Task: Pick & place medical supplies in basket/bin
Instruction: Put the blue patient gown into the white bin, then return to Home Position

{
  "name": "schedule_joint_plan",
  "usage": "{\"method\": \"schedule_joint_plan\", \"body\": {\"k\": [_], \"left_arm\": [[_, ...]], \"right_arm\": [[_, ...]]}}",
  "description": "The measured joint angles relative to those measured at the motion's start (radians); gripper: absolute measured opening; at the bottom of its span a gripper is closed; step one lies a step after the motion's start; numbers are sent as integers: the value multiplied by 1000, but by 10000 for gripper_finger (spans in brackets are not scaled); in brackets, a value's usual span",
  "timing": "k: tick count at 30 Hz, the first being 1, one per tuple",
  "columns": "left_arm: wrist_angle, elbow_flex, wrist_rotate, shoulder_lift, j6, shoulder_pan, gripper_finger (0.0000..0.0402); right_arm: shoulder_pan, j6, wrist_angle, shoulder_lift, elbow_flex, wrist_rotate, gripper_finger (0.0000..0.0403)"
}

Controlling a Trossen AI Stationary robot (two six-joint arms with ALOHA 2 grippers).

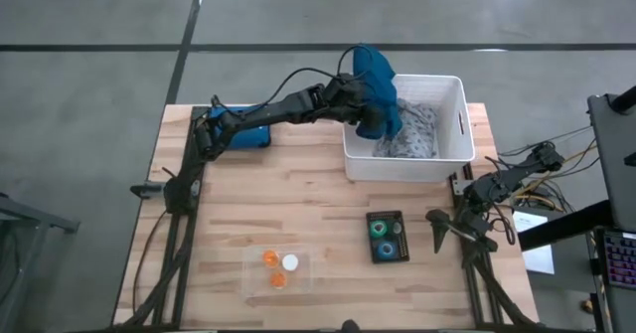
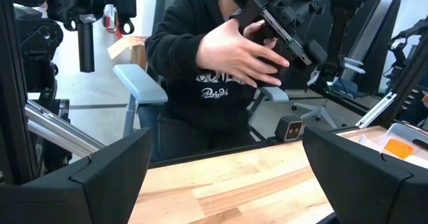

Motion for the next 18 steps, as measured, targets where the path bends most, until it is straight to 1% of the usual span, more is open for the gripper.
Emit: {"method": "schedule_joint_plan", "body": {"k": [3,6,18], "left_arm": [[2,0,0,-1,-1,0,286],[5,0,0,-1,-3,0,294],[-4,23,-3,3,9,-1,297]], "right_arm": [[0,0,0,0,0,0,384],[0,0,0,0,0,0,384],[0,0,0,0,0,0,384]]}}
